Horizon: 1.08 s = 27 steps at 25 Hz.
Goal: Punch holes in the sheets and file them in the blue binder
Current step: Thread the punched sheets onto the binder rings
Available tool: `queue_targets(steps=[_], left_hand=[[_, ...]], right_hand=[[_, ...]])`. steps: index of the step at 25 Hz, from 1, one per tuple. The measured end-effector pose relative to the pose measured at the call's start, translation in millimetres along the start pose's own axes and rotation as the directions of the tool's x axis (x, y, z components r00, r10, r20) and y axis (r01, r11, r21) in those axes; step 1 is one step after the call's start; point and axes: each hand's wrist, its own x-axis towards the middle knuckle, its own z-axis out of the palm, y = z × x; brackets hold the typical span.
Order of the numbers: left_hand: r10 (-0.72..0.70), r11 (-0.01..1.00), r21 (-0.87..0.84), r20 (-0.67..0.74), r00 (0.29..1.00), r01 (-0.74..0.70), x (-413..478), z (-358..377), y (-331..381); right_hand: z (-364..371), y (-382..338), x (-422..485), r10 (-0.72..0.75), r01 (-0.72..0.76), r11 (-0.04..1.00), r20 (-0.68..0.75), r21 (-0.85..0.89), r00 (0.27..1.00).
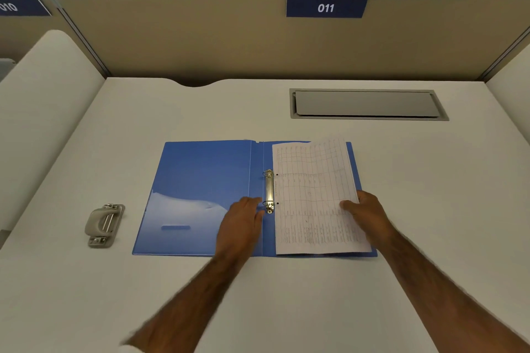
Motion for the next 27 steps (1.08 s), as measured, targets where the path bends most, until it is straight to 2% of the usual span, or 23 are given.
queue_targets(steps=[8, 11, 18, 19, 21, 22, 23, 25, 27], left_hand=[[0.035, 0.999, 0.016, 0.012, 0.999, -0.035, 21.3, 2.8, -9.3], [0.026, 1.0, 0.015, 0.027, 0.999, -0.027, 23.8, 4.1, -12.6], [0.027, 0.999, 0.034, 0.051, 0.998, -0.028, 30.5, 5.4, -15.3], [0.03, 0.999, 0.033, 0.05, 0.998, -0.031, 31.1, 5.2, -16.0], [0.042, 0.999, 0.026, 0.045, 0.998, -0.043, 30.9, 5.4, -16.9], [0.048, 0.999, 0.024, 0.039, 0.998, -0.049, 30.6, 5.1, -16.3], [0.054, 0.998, 0.025, 0.032, 0.998, -0.055, 30.7, 4.4, -15.7], [0.079, 0.996, 0.033, 0.02, 0.997, -0.079, 31.1, 5.5, -16.9], [0.099, 0.994, 0.042, 0.015, 0.995, -0.1, 32.0, 7.7, -18.6]], right_hand=[[2.3, 0.3, -1.8, 0.018, -0.018, 1.0, -0.008, 0.002, 1.0], [1.7, -0.8, -1.5, 0.004, -0.005, 1.0, -0.053, -0.003, 0.999], [2.3, -4.1, -3.6, 0.041, -0.09, 0.988, -0.354, -0.123, 0.934], [3.9, -4.1, -7.3, -0.007, -0.075, 0.982, -0.428, -0.173, 0.904], [9.7, -6.5, -15.6, -0.211, 0.024, 0.944, -0.546, -0.33, 0.811], [15.1, -11.2, -19.0, -0.312, 0.107, 0.919, -0.532, -0.38, 0.787], [23.6, -18.3, -22.1, -0.39, 0.203, 0.891, -0.455, -0.407, 0.8], [48.8, -32.2, -26.0, -0.492, 0.363, 0.811, -0.199, -0.459, 0.848], [77.9, -39.7, -24.1, -0.533, 0.471, 0.709, 0.038, -0.525, 0.845]])
